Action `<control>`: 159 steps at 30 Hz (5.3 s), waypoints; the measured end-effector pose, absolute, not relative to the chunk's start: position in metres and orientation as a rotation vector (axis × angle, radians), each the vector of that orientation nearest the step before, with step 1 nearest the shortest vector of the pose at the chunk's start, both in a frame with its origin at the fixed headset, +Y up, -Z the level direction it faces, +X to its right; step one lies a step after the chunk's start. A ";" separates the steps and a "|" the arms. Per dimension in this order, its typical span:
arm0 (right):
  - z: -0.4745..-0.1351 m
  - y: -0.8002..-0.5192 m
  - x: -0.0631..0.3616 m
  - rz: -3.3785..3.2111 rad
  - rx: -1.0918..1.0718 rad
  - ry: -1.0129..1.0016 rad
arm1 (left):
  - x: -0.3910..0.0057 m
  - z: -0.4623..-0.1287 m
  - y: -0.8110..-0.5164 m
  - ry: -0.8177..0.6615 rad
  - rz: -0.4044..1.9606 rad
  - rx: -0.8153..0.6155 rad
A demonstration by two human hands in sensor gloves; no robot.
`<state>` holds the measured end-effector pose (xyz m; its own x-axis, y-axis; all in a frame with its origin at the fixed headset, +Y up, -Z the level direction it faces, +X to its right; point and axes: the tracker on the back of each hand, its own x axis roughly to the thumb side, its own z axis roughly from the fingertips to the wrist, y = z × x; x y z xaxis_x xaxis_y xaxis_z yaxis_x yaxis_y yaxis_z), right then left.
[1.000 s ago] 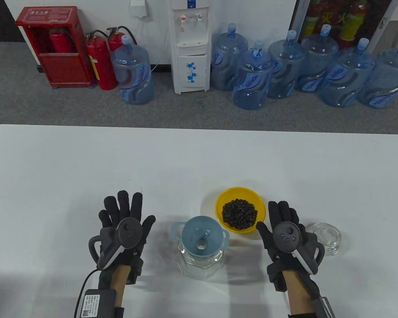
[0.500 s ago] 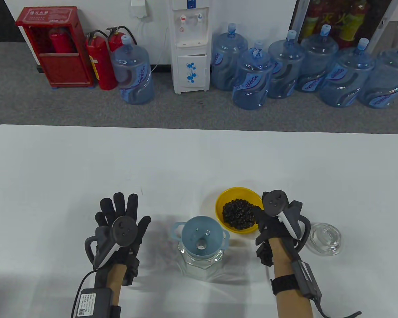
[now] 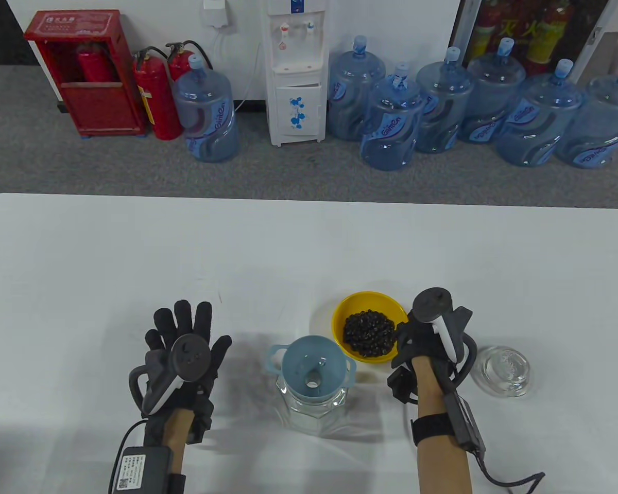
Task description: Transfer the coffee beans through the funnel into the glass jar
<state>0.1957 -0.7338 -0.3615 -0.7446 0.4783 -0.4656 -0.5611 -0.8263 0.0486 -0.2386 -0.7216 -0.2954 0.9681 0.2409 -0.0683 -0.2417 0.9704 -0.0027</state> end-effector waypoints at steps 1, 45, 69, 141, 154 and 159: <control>-0.360 -0.732 0.197 2.442 -0.593 0.249 | -0.238 -0.295 -0.721 0.067 0.246 -0.012; -0.268 -0.573 0.118 2.380 0.102 -0.150 | -0.227 -0.291 -0.722 0.010 0.255 -0.023; -0.252 -0.571 0.111 2.498 0.150 -0.378 | -0.227 -0.290 -0.722 0.007 0.263 -0.033; -0.237 -0.566 0.099 2.541 0.173 -0.666 | -0.227 -0.290 -0.720 0.025 0.261 -0.071; -0.232 -0.563 0.097 2.519 0.240 -0.766 | -0.228 -0.290 -0.720 0.028 0.262 -0.076; -0.233 -0.556 0.105 2.457 0.217 -0.794 | -0.228 -0.289 -0.721 0.032 0.266 -0.086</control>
<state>0.1055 -0.5555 -0.2327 -0.8395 0.4482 0.3072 -0.5432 -0.6786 -0.4944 -0.2283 -0.7207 -0.2895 0.9643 0.2611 -0.0433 -0.2639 0.9612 -0.0806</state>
